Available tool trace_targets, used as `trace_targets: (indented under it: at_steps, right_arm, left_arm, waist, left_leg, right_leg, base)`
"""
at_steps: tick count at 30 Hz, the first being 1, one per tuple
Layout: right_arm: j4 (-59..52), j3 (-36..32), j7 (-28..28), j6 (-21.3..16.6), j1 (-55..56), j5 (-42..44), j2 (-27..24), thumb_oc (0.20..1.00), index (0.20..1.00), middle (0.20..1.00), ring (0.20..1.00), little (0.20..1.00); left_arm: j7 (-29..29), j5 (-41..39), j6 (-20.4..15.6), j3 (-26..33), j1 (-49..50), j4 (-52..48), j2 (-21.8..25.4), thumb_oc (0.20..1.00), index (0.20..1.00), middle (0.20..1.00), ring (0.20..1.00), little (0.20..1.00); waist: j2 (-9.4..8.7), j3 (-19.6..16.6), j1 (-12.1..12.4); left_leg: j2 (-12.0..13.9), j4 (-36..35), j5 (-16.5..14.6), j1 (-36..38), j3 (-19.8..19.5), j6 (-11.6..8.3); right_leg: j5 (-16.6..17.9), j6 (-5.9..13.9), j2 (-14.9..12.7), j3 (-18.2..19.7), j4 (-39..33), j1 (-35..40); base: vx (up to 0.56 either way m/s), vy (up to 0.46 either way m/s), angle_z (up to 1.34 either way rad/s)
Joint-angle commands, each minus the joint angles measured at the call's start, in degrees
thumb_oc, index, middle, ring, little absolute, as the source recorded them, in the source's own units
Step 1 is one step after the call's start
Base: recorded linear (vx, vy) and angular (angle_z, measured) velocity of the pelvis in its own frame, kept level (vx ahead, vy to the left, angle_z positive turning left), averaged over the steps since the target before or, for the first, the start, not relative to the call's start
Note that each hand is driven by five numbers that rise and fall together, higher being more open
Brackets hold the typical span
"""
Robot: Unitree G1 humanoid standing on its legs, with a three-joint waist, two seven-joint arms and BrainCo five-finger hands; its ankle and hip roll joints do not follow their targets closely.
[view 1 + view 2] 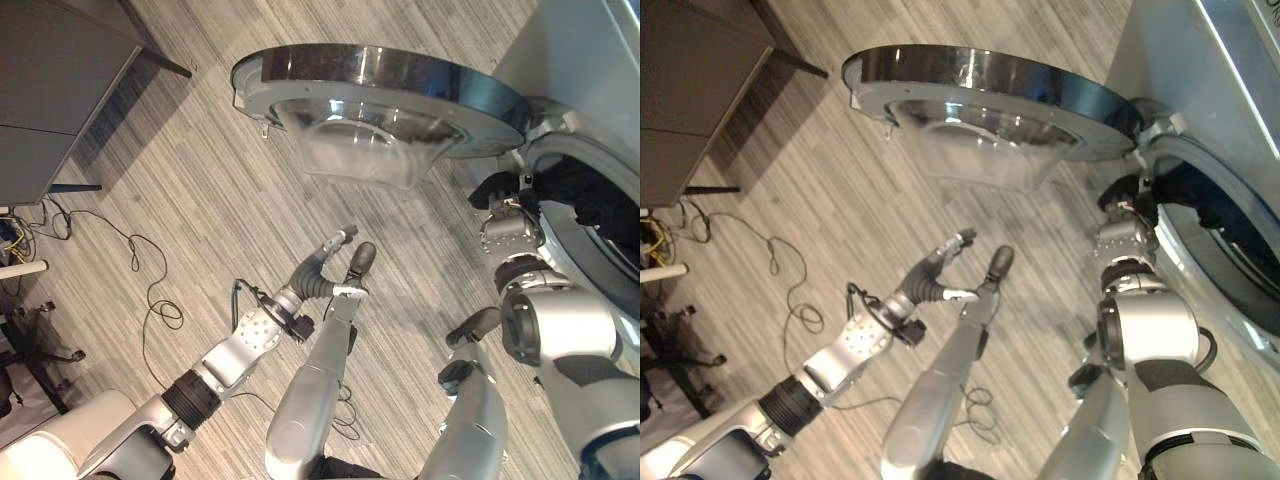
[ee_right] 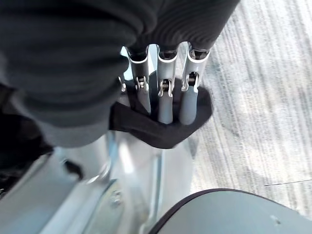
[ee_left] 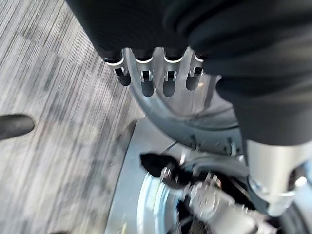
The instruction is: Grab the laundry basket,head to the washer,open it,put in the laundry and shut it.
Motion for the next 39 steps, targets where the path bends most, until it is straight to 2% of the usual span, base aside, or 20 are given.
trace_targets:
  at_steps: [1, 2, 3, 4, 7, 10, 11, 13, 14, 16, 19, 21, 23, 26, 30, 32, 34, 36, 39]
  right_arm:
    - [-1.69, 1.26, 1.49, 0.5, -2.98, -2.08, -5.84, 0.689, 0.689, 0.689, 0.689, 0.689]
    - [-1.66, 1.04, 0.99, 0.11, -3.76, -2.34, -8.66, 0.47, 0.47, 0.47, 0.47, 0.47]
    - [-1.48, 1.09, 0.99, 0.2, -3.97, -2.37, -8.94, 0.2, 0.2, 0.2, 0.2, 0.2]
    - [-1.77, 0.83, 0.21, -0.52, -4.23, -2.79, -11.83, 0.2, 0.2, 0.2, 0.2, 0.2]
    - [-1.96, 0.8, -0.71, -0.99, -4.09, -3.62, -14.21, 0.2, 0.2, 0.2, 0.2, 0.2]
    - [-3.22, 0.49, -2.25, -2.15, -3.73, -4.58, -17.92, 0.2, 0.2, 0.2, 0.2, 0.2]
    - [-5.33, 0.46, -3.25, -3.4, -3.87, -5.33, -20.84, 0.2, 0.2, 0.2, 0.2, 0.2]
    - [-6.78, 0.53, -3.83, -4.16, -4.15, -5.46, -22.11, 0.2, 0.2, 0.2, 0.2, 0.2]
    - [-11.38, -0.38, -4.52, -7.12, -4.96, -4.23, -25.1, 0.2, 0.2, 0.2, 0.2, 0.2]
    - [-13.7, -0.88, -5.03, -8.92, -4.88, -3.66, -25.95, 0.2, 0.2, 0.2, 0.2, 0.2]
    - [-25.09, -2.7, -7.86, -16.17, -4.56, -4.6, -28.19, 0.2, 0.2, 0.2, 0.2, 0.2]
    - [-31.04, -3.53, -10.04, -19.64, -4.44, -6.65, -28.99, 0.2, 0.2, 0.2, 0.2, 0.2]
    - [-38.76, -5.9, -13.73, -22.85, -1.75, -10.98, -27.43, 0.2, 0.2, 0.2, 0.2, 0.2]
    - [-42.08, -9.55, -18.02, -25.08, 0.61, -14.4, -26.13, 0.2, 0.2, 0.2, 0.2, 0.2]
    - [-42.14, -10.7, -19.32, -24.54, 1.55, -15.14, -25.74, 0.2, 0.2, 0.2, 0.2, 0.2]
    - [-39.77, -9.68, -19.39, -21.81, 3.29, -16.98, -26.53, 0.2, 0.2, 0.2, 0.2, 0.2]
    - [-38.9, -9.34, -19.5, -20.79, 3.63, -17.64, -26.75, 0.2, 0.2, 0.2, 0.2, 0.2]
    - [-34.71, -9.23, -19.64, -17.04, 6.7, -19.79, -26.88, 0.2, 0.2, 0.2, 0.2, 0.2]
    - [-31.5, -9.22, -19.35, -15.59, 7.16, -20.18, -27.96, 0.2, 0.2, 0.2, 0.2, 0.2]
  left_arm:
    - [-0.49, -1.53, -1.84, -0.56, -0.55, -3.56, -0.11, 1.0, 1.0, 1.0, 1.0, 1.0]
    - [-0.44, -1.39, -1.89, -0.16, 0.02, -3.57, 0.17, 1.0, 1.0, 1.0, 1.0, 1.0]
    - [-0.43, -1.36, -1.86, -0.25, -0.08, -3.67, 0.08, 1.0, 1.0, 1.0, 1.0, 1.0]
    - [-0.15, -0.91, -1.88, 0.52, 0.29, -3.35, 0.67, 1.0, 1.0, 1.0, 1.0, 1.0]
    - [0.25, -0.6, -1.97, 1.38, 0.73, -3.37, 0.93, 1.0, 1.0, 1.0, 1.0, 1.0]
    - [0.98, -0.48, -2.18, 3.21, 1.67, -3.57, 1.56, 1.0, 1.0, 1.0, 1.0, 1.0]
    - [1.27, -0.45, -2.37, 4.45, 2.49, -3.97, 2.14, 1.0, 1.0, 1.0, 1.0, 1.0]
    - [1.19, -0.51, -2.37, 4.96, 2.84, -4.39, 2.42, 1.0, 1.0, 1.0, 1.0, 1.0]
    - [1.22, -0.27, -2.25, 6.0, 3.64, -4.66, 2.72, 1.0, 1.0, 1.0, 1.0, 1.0]
    - [1.17, -0.31, -2.17, 6.51, 3.89, -4.73, 2.75, 1.0, 1.0, 1.0, 1.0, 1.0]
    - [0.92, -1.11, -1.98, 7.25, 5.16, -3.97, 2.83, 1.0, 1.0, 1.0, 1.0, 1.0]
    - [1.09, -1.48, -2.07, 7.51, 5.88, -3.98, 3.24, 1.0, 1.0, 1.0, 1.0, 1.0]
    - [1.01, -2.09, -1.94, 8.18, 6.73, -3.92, 3.53, 1.0, 1.0, 1.0, 1.0, 1.0]
    - [0.97, -2.48, -2.29, 8.33, 7.75, -3.87, 4.7, 1.0, 1.0, 1.0, 1.0, 1.0]
    - [0.93, -2.36, -2.27, 8.76, 8.66, -3.91, 5.52, 1.0, 1.0, 1.0, 1.0, 1.0]
    - [1.1, -2.03, -2.48, 9.69, 9.35, -3.89, 6.16, 1.0, 1.0, 1.0, 1.0, 1.0]
    - [1.14, -1.88, -2.61, 10.0, 9.79, -3.98, 6.21, 1.0, 1.0, 1.0, 1.0, 1.0]
    - [1.68, -1.67, -3.07, 12.02, 10.83, -3.85, 6.49, 1.0, 1.0, 1.0, 1.0, 1.0]
    - [1.79, -1.5, -3.31, 12.71, 11.27, -4.17, 7.01, 1.0, 1.0, 1.0, 1.0, 1.0]
  waist:
    - [2.19, 1.92, 2.34]
    - [2.45, 1.92, 2.56]
    - [2.62, 1.92, 2.63]
    - [2.83, 1.91, 2.64]
    - [2.91, 1.9, 2.54]
    - [2.44, 1.89, 2.02]
    - [1.85, 1.88, 1.43]
    - [1.66, 1.88, 1.19]
    - [0.78, 1.57, 0.27]
    - [0.37, 1.46, -0.19]
    - [-1.3, 0.66, -1.95]
    - [-1.99, 0.22, -3.1]
    - [-2.64, 0.03, -4.47]
    - [-3.31, -0.63, -5.47]
    - [-3.49, -0.8, -5.88]
    - [-3.52, -0.65, -6.39]
    - [-3.57, -0.7, -6.51]
    - [-3.46, -0.05, -7.46]
    - [-3.49, 0.0, -7.48]
  left_leg:
    - [-1.29, 1.76, -8.51, 1.64, 5.68, 1.32]
    - [-1.36, 1.6, -8.4, 1.48, 5.63, 1.33]
    - [-1.37, 1.54, -8.35, 1.45, 5.57, 1.32]
    - [-1.37, 1.18, -8.18, 1.41, 5.7, 1.3]
    - [-1.48, 0.75, -8.04, 1.6, 5.97, 1.3]
    - [-1.37, 0.56, -8.19, 2.29, 6.4, 1.33]
    - [-1.2, 0.56, -8.44, 2.97, 6.92, 1.34]
    - [-1.14, 0.56, -8.6, 3.38, 7.12, 1.37]
    - [-1.0, 0.5, -8.96, 4.13, 7.48, 1.38]
    - [-0.85, 0.47, -9.1, 4.39, 7.6, 1.38]
    - [-0.45, 0.5, -9.57, 5.46, 7.96, 1.3]
    - [-0.18, 0.89, -9.98, 5.83, 8.11, 1.31]
    - [-0.04, 1.65, -10.67, 6.1, 8.26, 1.29]
    - [0.11, 2.36, -11.22, 6.25, 8.36, 1.25]
    - [0.22, 2.49, -11.38, 6.28, 8.61, 1.24]
    - [0.51, 2.81, -11.43, 6.13, 9.15, 1.19]
    - [0.6, 2.94, -11.52, 6.12, 9.32, 1.16]
    - [1.01, 3.17, -11.68, 6.08, 9.97, 1.15]
    - [1.13, 3.05, -11.54, 5.96, 10.27, 1.11]
  right_leg:
    - [-1.5, 2.13, -0.52, -1.28, -2.31, 1.73]
    - [-1.68, 2.17, -0.58, -1.36, -2.27, 1.78]
    - [-1.7, 2.17, -0.6, -1.43, -2.26, 1.78]
    - [-1.98, 2.15, -0.6, -1.33, -2.19, 1.73]
    - [-2.13, 2.1, -0.55, -1.2, -2.0, 1.66]
    - [-2.08, 2.01, -0.29, -0.47, -2.19, 1.94]
    - [-1.85, 1.99, -0.11, 0.07, -2.56, 2.32]
    - [-1.69, 2.03, -0.01, 0.5, -2.79, 2.48]
    - [-1.32, 2.17, 0.21, 0.94, -3.3, 2.92]
    - [-1.19, 2.23, 0.28, 1.13, -3.46, 3.09]
    - [-1.14, 2.14, 0.74, 2.02, -3.73, 3.9]
    - [-1.21, 2.01, 0.84, 2.35, -3.52, 4.23]
    - [-1.52, 1.78, 1.02, 2.74, -3.33, 4.65]
    - [-1.75, 1.62, 1.14, 2.95, -3.07, 5.06]
    - [-2.0, 1.42, 1.15, 3.33, -2.56, 4.72]
    - [-2.26, 1.18, 1.2, 3.79, -1.89, 4.24]
    - [-2.38, 1.12, 1.18, 4.03, -1.66, 4.05]
    - [-2.34, 1.02, 1.33, 4.69, -1.27, 3.26]
    - [-2.24, 1.07, 1.35, 4.9, -1.31, 2.84]
  base:
    - [0.02, -0.015, 0.11]
    - [0.01, -0.007, 0.13]
    - [0.02, -0.022, 0.16]
    - [0.02, -0.018, 0.17]
    - [0.02, 0.0, 0.18]
    - [0.01, 0.016, 0.08]
    - [0.01, 0.037, 0.07]
    - [0.01, 0.044, 0.03]
    - [0.01, 0.033, -0.04]
    - [0.01, 0.032, -0.07]
    - [0.02, 0.007, -0.08]
    - [0.02, 0.008, -0.09]
    - [0.01, -0.002, -0.05]
    - [0.01, -0.027, -0.07]
    - [0.0, -0.003, -0.02]
    - [0.01, 0.015, -0.06]
    - [0.0, -0.002, -0.09]
    - [0.0, -0.015, -0.12]
    - [0.0, -0.015, -0.07]
